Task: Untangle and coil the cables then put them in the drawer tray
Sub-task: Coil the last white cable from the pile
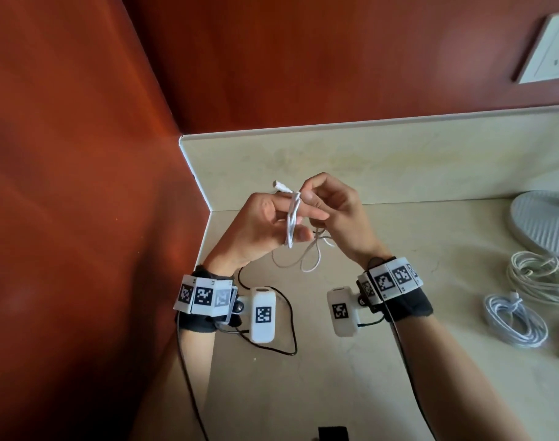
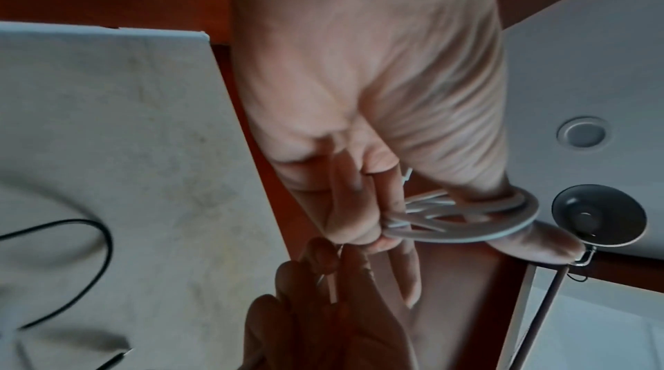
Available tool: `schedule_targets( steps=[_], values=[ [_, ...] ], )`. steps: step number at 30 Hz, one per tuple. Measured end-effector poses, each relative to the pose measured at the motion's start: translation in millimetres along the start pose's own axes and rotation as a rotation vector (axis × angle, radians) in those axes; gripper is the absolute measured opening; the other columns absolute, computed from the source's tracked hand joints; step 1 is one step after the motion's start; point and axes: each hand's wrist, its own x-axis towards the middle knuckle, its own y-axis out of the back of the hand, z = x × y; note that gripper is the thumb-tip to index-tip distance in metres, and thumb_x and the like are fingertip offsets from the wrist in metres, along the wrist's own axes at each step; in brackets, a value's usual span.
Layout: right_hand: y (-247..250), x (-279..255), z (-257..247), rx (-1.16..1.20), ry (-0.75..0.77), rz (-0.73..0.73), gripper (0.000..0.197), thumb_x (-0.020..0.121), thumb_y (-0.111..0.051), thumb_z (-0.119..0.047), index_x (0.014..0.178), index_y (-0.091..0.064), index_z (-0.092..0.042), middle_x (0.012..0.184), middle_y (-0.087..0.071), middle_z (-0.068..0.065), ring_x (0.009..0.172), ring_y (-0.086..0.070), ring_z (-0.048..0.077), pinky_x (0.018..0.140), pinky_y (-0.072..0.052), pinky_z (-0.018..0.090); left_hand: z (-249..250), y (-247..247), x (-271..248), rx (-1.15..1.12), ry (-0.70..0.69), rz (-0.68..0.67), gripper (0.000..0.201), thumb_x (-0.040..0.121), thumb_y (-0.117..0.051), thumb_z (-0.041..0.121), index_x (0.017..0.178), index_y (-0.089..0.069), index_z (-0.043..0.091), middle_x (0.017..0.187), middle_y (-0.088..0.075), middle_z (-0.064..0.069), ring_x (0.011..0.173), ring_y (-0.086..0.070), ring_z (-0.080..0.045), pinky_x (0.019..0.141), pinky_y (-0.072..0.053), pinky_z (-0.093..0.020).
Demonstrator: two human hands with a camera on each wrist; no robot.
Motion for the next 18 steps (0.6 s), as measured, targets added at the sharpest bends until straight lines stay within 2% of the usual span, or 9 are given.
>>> schedule_targets(
  steps=[3, 5, 6, 8, 11, 13, 16, 17, 18],
  values=[
    [2.1, 3.6, 1.8, -0.007, 0.001, 0.126, 0.010, 0.101, -0.064, -0.009, 0.093, -0.065, -0.013, 0.074, -0.069, 0.008, 0.068, -0.053, 0.029, 0.054, -0.041, 0.049, 2.4, -3.1, 14.0, 0.003, -0.034, 0.009, 0.043, 0.082, -0.076, -0.005, 0.123, -0.065, -0.003, 0.082, -0.066, 0.022, 0.068, -0.058, 0.005, 0.068, -0.045, -0.009],
    [6.7, 7.0, 2.1, -0.050, 0.023, 0.195, 0.009, 0.099, -0.066, -0.011, 0.090, -0.069, -0.013, 0.078, -0.066, 0.027, 0.072, -0.054, 0.032, 0.055, -0.043, 0.052, 4.4, -4.2, 25.2, 0.042, -0.028, 0.015, 0.037, 0.083, -0.078, -0.003, 0.119, -0.071, 0.003, 0.086, -0.069, 0.023, 0.073, -0.062, 0.003, 0.073, -0.047, -0.013],
    [9.7, 8.4, 2.1, -0.075, 0.034, 0.221, 0.011, 0.099, -0.067, -0.013, 0.090, -0.071, -0.010, 0.081, -0.064, 0.034, 0.071, -0.055, 0.031, 0.054, -0.044, 0.051, 5.1, -5.4, 30.6, 0.060, -0.019, 0.010, 0.034, 0.081, -0.082, 0.004, 0.114, -0.075, 0.007, 0.092, -0.070, 0.022, 0.076, -0.064, 0.001, 0.077, -0.049, -0.018],
    [16.3, 9.7, 2.1, -0.128, 0.041, 0.263, 0.019, 0.102, -0.066, -0.018, 0.089, -0.074, -0.006, 0.078, -0.063, 0.036, 0.067, -0.053, 0.027, 0.054, -0.043, 0.040, 5.8, -8.0, 40.7, 0.115, -0.020, 0.024, 0.033, 0.077, -0.087, 0.012, 0.109, -0.080, 0.007, 0.096, -0.068, 0.015, 0.081, -0.064, -0.001, 0.083, -0.051, -0.028],
    [21.4, 7.8, 2.7, -0.209, -0.023, 0.324, 0.034, 0.103, -0.065, -0.028, 0.076, -0.074, -0.009, 0.061, -0.055, 0.015, 0.054, -0.043, 0.017, 0.049, -0.036, 0.026, 5.0, -14.4, 52.1, 0.245, -0.076, 0.048, 0.029, 0.076, -0.086, 0.008, 0.104, -0.081, 0.010, 0.091, -0.061, 0.019, 0.091, -0.055, -0.001, 0.087, -0.048, -0.026],
    [22.5, 5.9, 3.2, -0.214, -0.075, 0.358, 0.043, 0.104, -0.063, -0.030, 0.070, -0.070, -0.005, 0.055, -0.044, 0.004, 0.050, -0.035, 0.014, 0.046, -0.032, 0.025, 4.8, -17.7, 55.7, 0.215, -0.098, 0.068, 0.031, 0.073, -0.087, 0.029, 0.102, -0.082, 0.020, 0.090, -0.062, 0.023, 0.094, -0.053, -0.008, 0.087, -0.047, -0.032],
    [23.3, 4.1, 3.8, -0.231, -0.100, 0.375, 0.038, 0.106, -0.060, -0.021, 0.088, -0.071, 0.010, 0.052, -0.038, -0.003, 0.047, -0.032, 0.011, 0.046, -0.030, 0.024, 6.4, -25.0, 58.6, 0.220, -0.129, 0.141, 0.049, 0.082, -0.070, 0.068, 0.103, -0.083, 0.026, 0.114, -0.062, -0.001, 0.106, -0.058, -0.016, 0.081, -0.055, -0.039],
    [22.8, 3.3, 2.7, -0.238, -0.097, 0.366, 0.037, 0.107, -0.058, -0.019, 0.089, -0.071, 0.010, 0.051, -0.038, -0.003, 0.047, -0.032, 0.010, 0.046, -0.030, 0.023, 5.2, -27.6, 58.6, 0.200, -0.140, 0.148, 0.061, 0.080, -0.064, 0.075, 0.104, -0.082, 0.022, 0.116, -0.060, -0.007, 0.102, -0.060, -0.014, 0.075, -0.055, -0.034],
    [21.8, 2.0, 1.3, -0.242, -0.082, 0.346, 0.041, 0.108, -0.055, -0.019, 0.081, -0.070, 0.008, 0.051, -0.037, 0.000, 0.047, -0.032, 0.011, 0.046, -0.031, 0.023, 7.4, -30.1, 57.9, 0.142, -0.144, 0.147, 0.071, 0.077, -0.061, 0.079, 0.105, -0.082, 0.017, 0.109, -0.059, -0.013, 0.090, -0.061, -0.015, 0.067, -0.051, -0.029]
  ],
)
